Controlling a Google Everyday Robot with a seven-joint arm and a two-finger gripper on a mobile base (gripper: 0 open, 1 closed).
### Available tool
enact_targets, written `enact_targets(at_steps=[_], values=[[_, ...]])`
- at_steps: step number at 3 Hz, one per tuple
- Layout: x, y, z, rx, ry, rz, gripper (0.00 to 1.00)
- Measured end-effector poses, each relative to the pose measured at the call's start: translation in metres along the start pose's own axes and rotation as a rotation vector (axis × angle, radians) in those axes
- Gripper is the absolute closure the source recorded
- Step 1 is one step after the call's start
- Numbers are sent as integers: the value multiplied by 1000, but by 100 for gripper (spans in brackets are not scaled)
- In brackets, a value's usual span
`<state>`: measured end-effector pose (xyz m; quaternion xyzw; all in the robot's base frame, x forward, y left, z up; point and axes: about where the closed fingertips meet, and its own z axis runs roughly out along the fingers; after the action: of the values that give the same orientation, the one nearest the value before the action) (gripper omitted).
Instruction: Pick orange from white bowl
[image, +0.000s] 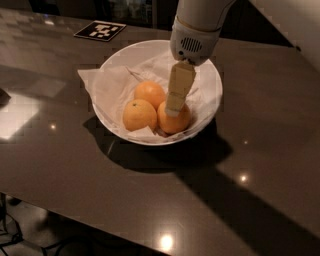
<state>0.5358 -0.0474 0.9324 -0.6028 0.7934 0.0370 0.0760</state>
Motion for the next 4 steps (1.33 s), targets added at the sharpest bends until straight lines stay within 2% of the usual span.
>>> enact_targets(at_steps=[3,4], values=[[-5,-1,22,-25,9,-19,25],[-2,-3,30,-36,11,-23,32]])
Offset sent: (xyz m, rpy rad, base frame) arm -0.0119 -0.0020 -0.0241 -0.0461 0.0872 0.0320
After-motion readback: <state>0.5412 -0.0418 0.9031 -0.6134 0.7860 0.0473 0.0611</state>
